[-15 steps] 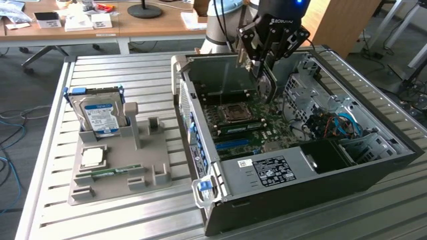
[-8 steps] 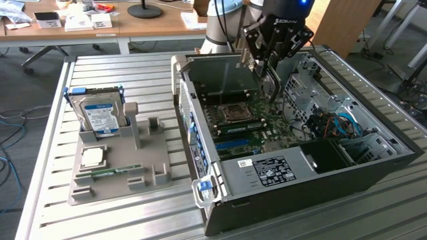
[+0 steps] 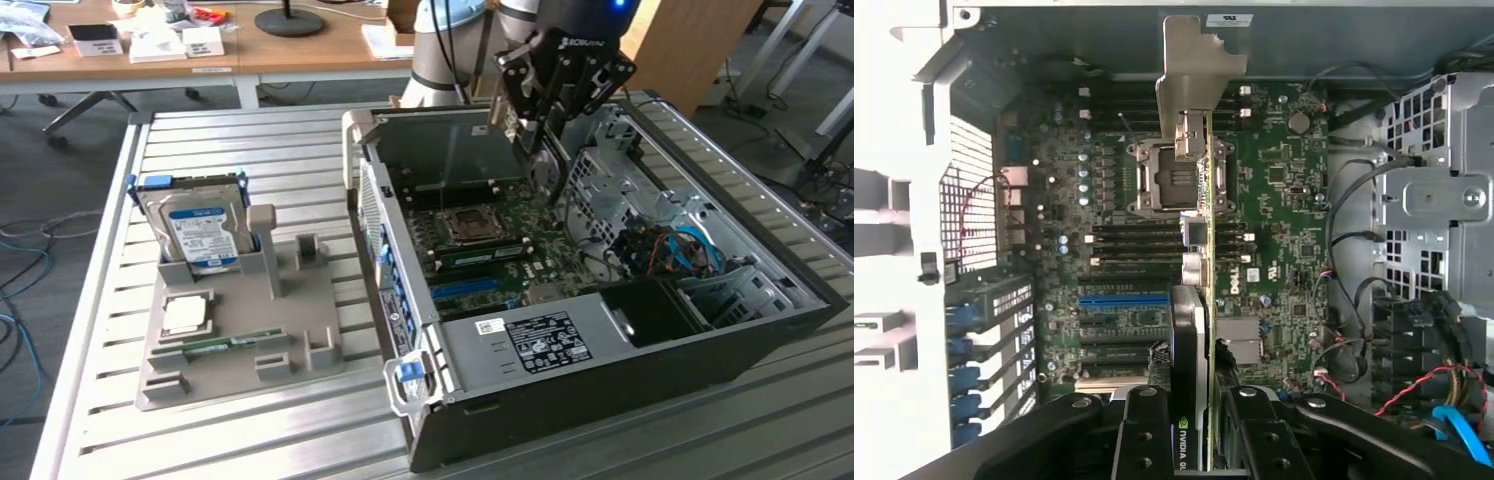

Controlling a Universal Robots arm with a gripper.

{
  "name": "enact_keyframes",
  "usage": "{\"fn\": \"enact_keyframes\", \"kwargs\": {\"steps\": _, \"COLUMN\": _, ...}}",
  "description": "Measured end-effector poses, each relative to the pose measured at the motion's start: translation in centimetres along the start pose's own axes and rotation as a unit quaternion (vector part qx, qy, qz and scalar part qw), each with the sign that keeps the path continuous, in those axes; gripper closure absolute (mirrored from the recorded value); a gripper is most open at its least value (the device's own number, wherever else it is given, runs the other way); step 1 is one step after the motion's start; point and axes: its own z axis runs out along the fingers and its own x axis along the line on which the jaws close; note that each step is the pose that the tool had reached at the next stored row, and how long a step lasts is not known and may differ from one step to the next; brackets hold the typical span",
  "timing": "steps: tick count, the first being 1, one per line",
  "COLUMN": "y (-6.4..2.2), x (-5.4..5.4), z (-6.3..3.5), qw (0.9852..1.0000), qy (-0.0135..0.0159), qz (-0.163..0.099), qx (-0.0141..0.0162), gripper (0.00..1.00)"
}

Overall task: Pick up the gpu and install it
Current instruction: 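Pick up the gpu and move the gpu toward the slot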

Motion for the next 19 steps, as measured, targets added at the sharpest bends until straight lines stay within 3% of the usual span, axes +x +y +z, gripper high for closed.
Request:
{"fn": "enact_keyframes", "kwargs": {"steps": 5, "y": 0.05, "x": -0.9, "z": 0.02, "qw": 1.0000, "qy": 0.0000, "qz": 0.000, "qx": 0.0000, "gripper": 0.73}}
{"fn": "enact_keyframes", "kwargs": {"steps": 6, "y": 0.11, "x": -2.1, "z": 0.04, "qw": 1.0000, "qy": 0.0000, "qz": 0.000, "qx": 0.0000, "gripper": 0.73}}
{"fn": "enact_keyframes", "kwargs": {"steps": 15, "y": 0.20, "x": -3.8, "z": 0.09, "qw": 1.0000, "qy": 0.0000, "qz": 0.000, "qx": 0.0000, "gripper": 0.73}}
{"fn": "enact_keyframes", "kwargs": {"steps": 19, "y": 0.21, "x": -4.0, "z": 0.09, "qw": 1.0000, "qy": 0.0000, "qz": 0.000, "qx": 0.0000, "gripper": 0.73}}
